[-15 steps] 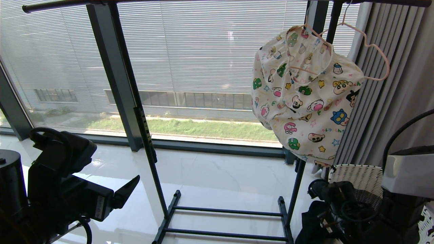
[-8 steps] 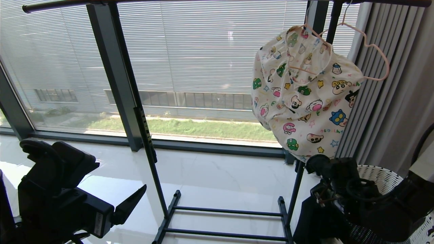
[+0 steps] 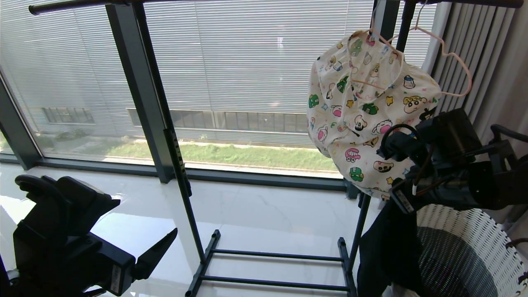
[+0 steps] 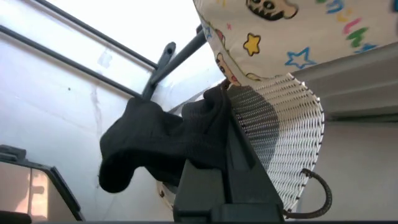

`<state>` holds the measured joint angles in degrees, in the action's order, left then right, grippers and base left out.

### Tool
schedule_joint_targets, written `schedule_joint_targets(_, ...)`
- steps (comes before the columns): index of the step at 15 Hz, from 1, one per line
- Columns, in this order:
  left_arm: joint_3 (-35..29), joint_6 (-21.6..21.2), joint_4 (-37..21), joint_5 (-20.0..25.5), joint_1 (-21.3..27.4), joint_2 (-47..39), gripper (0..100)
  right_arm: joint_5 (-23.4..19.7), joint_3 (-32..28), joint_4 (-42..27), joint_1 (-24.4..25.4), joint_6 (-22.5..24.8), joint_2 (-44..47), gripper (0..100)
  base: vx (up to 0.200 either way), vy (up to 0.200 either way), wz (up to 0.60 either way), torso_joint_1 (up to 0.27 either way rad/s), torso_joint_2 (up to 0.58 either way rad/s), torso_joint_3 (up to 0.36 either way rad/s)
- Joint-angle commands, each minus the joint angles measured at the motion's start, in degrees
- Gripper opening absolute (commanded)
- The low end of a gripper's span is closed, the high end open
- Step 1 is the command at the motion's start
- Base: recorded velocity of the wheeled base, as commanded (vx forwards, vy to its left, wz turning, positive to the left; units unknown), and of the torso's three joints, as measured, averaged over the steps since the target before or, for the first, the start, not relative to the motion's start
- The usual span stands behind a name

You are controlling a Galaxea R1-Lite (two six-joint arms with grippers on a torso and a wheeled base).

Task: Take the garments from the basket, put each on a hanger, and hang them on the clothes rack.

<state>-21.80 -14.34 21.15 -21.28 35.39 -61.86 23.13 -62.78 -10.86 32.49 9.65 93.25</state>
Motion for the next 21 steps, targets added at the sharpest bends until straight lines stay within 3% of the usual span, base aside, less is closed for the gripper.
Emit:
schedule_joint_targets(1, -0.2, 0.0, 0.0, 0.0, 0.1, 0.1, 100, -0.1, -4.6, -2.1, 2.0, 0.0, -2.5, 0, -0.200, 0.000, 0.00, 0.002, 0.00, -0.002)
schedule_joint_targets(6, -0.2, 0.4, 0.0, 0.5, 4.9, 0.1, 100, -0.4, -5.9, -3.0, 3.8, -0.1, -2.7, 0, -0.200, 0.000, 0.00, 0.001, 0.00, 0.001)
schedule_joint_targets(8, -0.5, 1.2, 0.1, 2.2, 8.6, 0.2, 100, -1.6, -6.0, -2.9, 4.4, -0.2, -2.8, 0, 0.000, 0.000, 0.00, 0.000, 0.00, 0.000)
schedule_joint_targets(9, -1.5, 4.2, 0.1, 7.2, 11.6, 0.1, 100, -5.8, -7.1, -2.9, 5.0, -0.3, -2.9, 0, 0.000, 0.000, 0.00, 0.000, 0.00, 0.000)
schedule_joint_targets(12, -6.1, 14.0, 0.1, 21.7, 12.1, -5.6, 100, -14.3, -9.2, -3.0, 6.4, -0.3, -3.1, 0, 0.000, 0.000, 0.00, 0.000, 0.00, 0.000)
schedule_joint_targets(15, -11.2, 14.4, 1.2, 23.0, 13.1, -17.7, 100, -19.3, -10.5, -3.3, 8.7, -0.3, -2.8, 0, 0.000, 0.000, 0.00, 0.000, 0.00, 0.000)
schedule_joint_targets(19, -16.5, 16.5, 14.9, 31.6, 13.5, -33.5, 100, -24.8, -10.7, -3.3, 9.7, -0.3, -2.8, 0, 0.000, 0.000, 0.00, 0.000, 0.00, 0.000)
schedule_joint_targets(21, -20.0, 16.7, 15.9, 32.8, 14.1, -39.3, 100, -25.6, -10.9, -3.2, 10.7, -0.3, -3.0, 0, 0.000, 0.000, 0.00, 0.000, 0.00, 0.000)
